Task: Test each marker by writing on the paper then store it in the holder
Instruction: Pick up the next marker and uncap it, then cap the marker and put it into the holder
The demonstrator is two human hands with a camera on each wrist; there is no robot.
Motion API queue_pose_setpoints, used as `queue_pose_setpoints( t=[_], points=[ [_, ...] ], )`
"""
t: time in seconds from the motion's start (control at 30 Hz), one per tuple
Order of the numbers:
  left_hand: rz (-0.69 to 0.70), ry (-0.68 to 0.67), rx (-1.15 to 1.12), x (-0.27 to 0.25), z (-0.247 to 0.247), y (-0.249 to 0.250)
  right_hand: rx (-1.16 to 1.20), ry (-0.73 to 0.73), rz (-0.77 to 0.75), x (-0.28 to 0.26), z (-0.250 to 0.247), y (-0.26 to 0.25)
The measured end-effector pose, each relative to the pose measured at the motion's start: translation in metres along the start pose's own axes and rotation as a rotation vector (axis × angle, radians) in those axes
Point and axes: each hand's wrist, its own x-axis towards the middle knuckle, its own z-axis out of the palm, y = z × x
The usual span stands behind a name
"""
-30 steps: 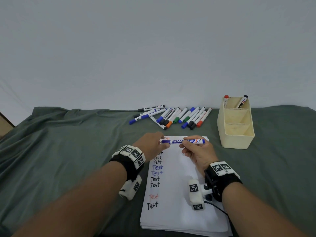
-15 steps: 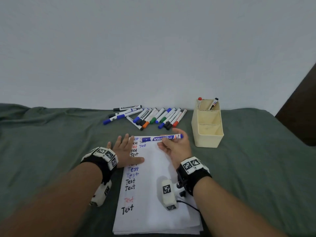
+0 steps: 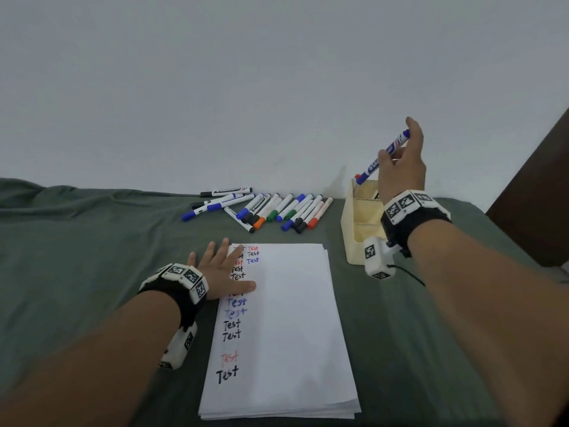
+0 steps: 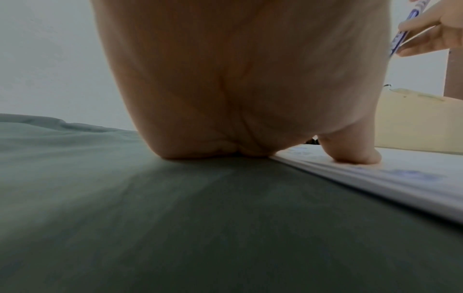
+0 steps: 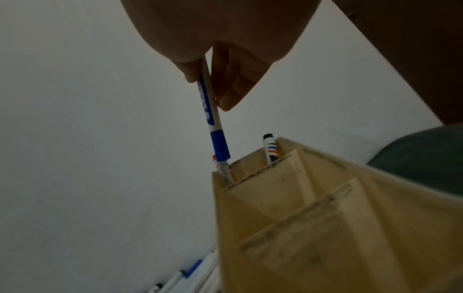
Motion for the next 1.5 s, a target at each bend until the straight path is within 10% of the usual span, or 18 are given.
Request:
queue_pose_setpoints(
  t=[0.4,0.6,0.9,1.5],
  points=[
    [0.013,0.024,-0.018,-0.002,0.003,-0.001,-0.599,-0.385,0.016,-0.012,0.011,0.030],
    [0.006,0.040,-0.022,-0.007,0.000,0.001,-0.617,-0.382,-0.377,-0.057,0.014,0.035],
    [-0.022,0.202,0.046,-0.001,-0.016,0.012,-0.733,-1.188,-0.323,-0.128,0.011,0.041],
    [0.318,0.364,0.256,0.074,-0.102,0.146,-0.808,-1.229,-0.111,-0.148,0.014,0.066]
  ],
)
